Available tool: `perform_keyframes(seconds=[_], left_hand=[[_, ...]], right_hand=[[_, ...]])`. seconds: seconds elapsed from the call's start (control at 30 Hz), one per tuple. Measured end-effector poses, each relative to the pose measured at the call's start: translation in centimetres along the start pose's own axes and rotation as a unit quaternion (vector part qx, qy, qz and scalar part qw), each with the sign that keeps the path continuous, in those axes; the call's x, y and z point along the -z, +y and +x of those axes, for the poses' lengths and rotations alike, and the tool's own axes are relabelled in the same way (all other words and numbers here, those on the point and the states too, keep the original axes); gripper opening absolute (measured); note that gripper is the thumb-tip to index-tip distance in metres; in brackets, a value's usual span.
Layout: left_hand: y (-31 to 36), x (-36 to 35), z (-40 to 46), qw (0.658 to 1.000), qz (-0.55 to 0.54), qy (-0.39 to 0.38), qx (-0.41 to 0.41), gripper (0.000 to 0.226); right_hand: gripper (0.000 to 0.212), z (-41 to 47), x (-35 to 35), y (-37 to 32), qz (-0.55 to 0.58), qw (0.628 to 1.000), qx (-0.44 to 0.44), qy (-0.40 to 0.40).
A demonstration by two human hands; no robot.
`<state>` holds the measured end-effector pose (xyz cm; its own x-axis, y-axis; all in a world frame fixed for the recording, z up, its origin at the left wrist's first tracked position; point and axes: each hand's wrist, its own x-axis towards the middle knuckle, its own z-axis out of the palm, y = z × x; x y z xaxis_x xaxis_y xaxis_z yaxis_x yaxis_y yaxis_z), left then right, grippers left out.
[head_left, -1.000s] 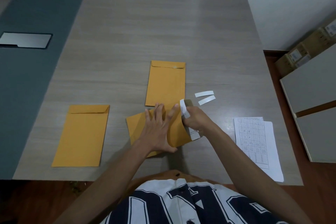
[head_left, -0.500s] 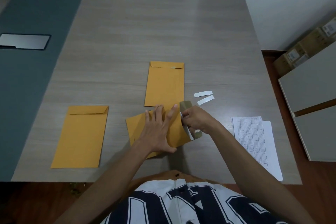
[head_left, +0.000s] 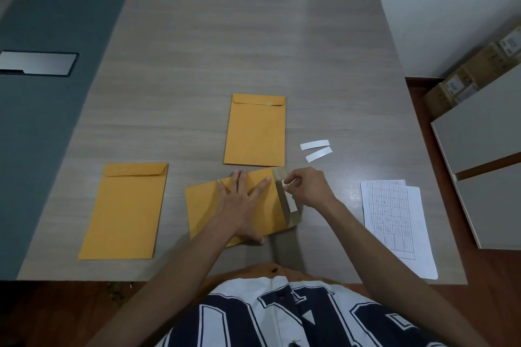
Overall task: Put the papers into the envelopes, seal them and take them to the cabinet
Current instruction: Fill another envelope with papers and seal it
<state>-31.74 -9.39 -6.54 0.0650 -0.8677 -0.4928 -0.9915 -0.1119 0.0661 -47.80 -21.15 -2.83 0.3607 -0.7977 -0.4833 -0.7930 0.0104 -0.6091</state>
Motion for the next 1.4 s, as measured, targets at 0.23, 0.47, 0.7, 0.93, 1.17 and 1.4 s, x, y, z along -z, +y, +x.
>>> perform_keyframes(seconds=[0.23,0.47,0.7,0.93,1.17,1.4], left_hand=[[0.4,-1.2,0.0,1.0,-0.012,-0.011,0.024,0.129],[0.6,-1.4,0.0,0.999,-0.016,-0.007,0.027,0.122],[0.6,-1.5,0.0,0.999,-0.027,-0.007,0.029,0.124],[0.6,-1.6,0.1,0.999,-0.032,-0.007,0.03,0.125],[0.5,-1.9,0.2,0.999,-0.024,-0.001,0.032,0.125],[0.6,-1.6,0.0,0.999,-0.032,-0.001,0.034,0.124]], right_hand=[[0.029,0.1,-2.0,3.3,-0.054,0.996,0.06,0.048],[0.045,0.6,-2.1,3.6,-0.09,0.989,0.112,0.016],[0.051,-0.6,-1.2,4.1,-0.015,1.0,0.003,-0.006],[0.038,-2.1,-1.1,3.4,0.056,0.99,-0.126,-0.039],[0.033,-2.2,-2.0,2.7,0.127,0.979,-0.157,-0.016],[0.023,-2.1,-0.7,2.0,0.166,0.975,-0.146,-0.017]])
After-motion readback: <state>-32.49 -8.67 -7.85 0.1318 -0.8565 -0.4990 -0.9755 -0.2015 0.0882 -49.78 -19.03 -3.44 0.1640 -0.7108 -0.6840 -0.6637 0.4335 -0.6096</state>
